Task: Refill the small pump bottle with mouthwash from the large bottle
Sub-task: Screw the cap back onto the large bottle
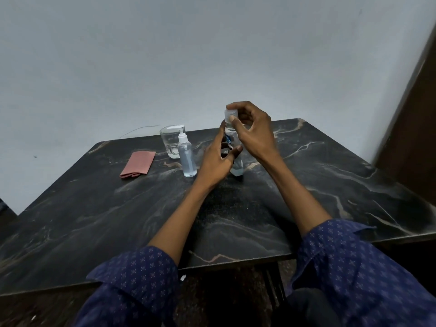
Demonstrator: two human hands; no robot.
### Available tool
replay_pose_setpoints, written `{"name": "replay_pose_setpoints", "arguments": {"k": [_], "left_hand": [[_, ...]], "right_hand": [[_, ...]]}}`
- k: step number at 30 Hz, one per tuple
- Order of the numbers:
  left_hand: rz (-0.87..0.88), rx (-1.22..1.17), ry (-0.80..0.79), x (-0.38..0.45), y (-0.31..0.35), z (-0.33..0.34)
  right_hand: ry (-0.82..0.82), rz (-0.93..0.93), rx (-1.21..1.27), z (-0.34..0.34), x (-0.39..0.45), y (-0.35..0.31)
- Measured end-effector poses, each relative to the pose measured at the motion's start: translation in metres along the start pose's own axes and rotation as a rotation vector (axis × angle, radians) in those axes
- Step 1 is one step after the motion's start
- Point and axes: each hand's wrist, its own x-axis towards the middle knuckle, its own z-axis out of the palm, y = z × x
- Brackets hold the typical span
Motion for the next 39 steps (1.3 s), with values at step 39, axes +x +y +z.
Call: {"name": "replay_pose_setpoints", "arguments": {"k": [39], "left_hand": [[-0.026, -0.107, -0.077, -0.004, 0.003, -0.011]], "right_hand": [[-0.2, 0.203, 0.354, -0.009, 0.005, 0.001]]}}
